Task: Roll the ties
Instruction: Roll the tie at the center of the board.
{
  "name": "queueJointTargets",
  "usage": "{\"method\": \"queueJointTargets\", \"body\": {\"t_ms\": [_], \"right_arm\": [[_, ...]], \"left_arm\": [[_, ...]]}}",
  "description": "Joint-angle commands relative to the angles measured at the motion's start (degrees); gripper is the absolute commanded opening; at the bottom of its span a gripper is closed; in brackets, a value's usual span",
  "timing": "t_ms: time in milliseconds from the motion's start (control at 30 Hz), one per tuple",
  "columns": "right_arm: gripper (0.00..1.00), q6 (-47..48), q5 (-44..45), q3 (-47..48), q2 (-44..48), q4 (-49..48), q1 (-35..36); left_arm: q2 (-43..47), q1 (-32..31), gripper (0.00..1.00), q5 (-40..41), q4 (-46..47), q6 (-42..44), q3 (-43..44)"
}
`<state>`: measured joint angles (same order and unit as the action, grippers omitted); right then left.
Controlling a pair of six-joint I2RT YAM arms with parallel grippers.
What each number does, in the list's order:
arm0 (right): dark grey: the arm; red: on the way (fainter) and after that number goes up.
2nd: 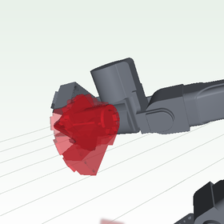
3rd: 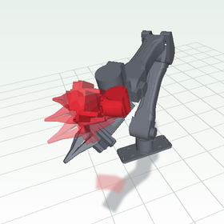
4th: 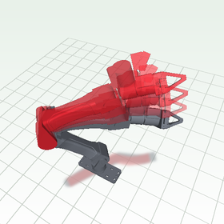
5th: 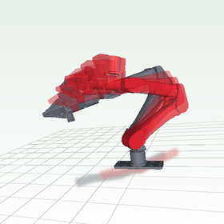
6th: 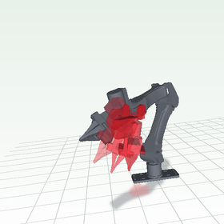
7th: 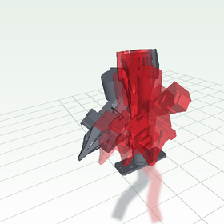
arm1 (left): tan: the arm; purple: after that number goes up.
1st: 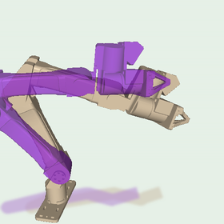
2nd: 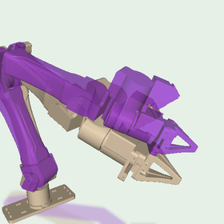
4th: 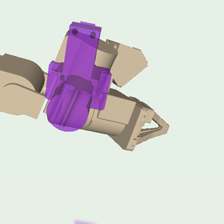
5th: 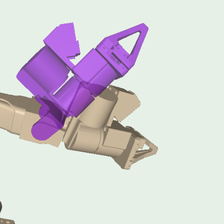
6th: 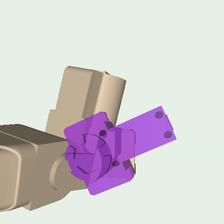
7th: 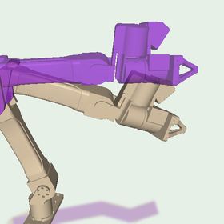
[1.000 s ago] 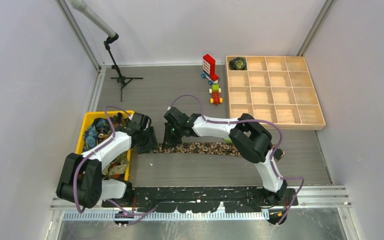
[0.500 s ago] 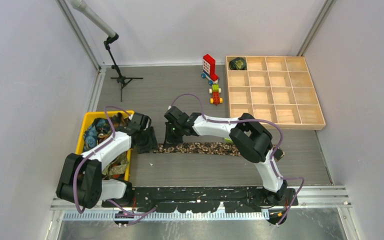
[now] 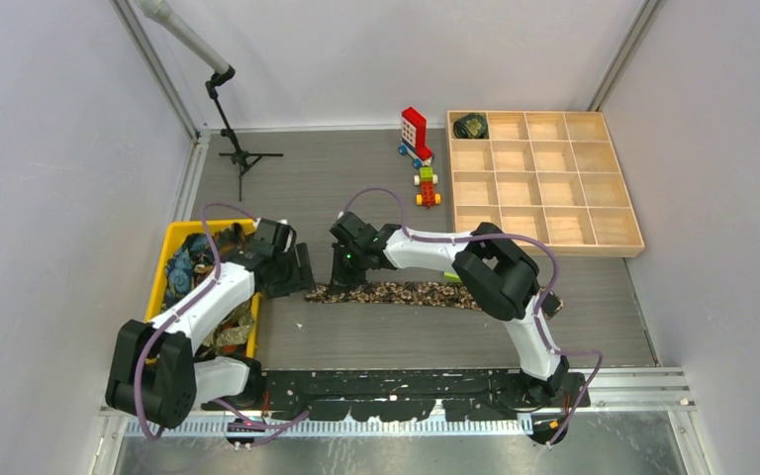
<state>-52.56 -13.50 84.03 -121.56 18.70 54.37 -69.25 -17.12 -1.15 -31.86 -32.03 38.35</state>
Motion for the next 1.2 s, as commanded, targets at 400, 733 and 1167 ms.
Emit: {"method": "queueJointTargets", "body": {"t_ms": [400, 733, 1167], "right_arm": [[0.09, 0.61, 0.49, -1.94, -1.14, -1.27, -0.27], [0.09, 0.29, 0.25, -1.65, -1.46, -1.25, -0.27], [0.09, 0.15, 0.22, -1.76, -1.69, -1.29, -0.23]], "left_arm": [[3.92, 12.16, 0.58, -23.89, 14.00, -0.68, -6.90], [1.03, 16.51, 0.53, -29.75, 21.16, -3.92, -12.39], [-5.47, 20.68, 0.44, -37.20, 30.91, -7.98, -15.36]]}}
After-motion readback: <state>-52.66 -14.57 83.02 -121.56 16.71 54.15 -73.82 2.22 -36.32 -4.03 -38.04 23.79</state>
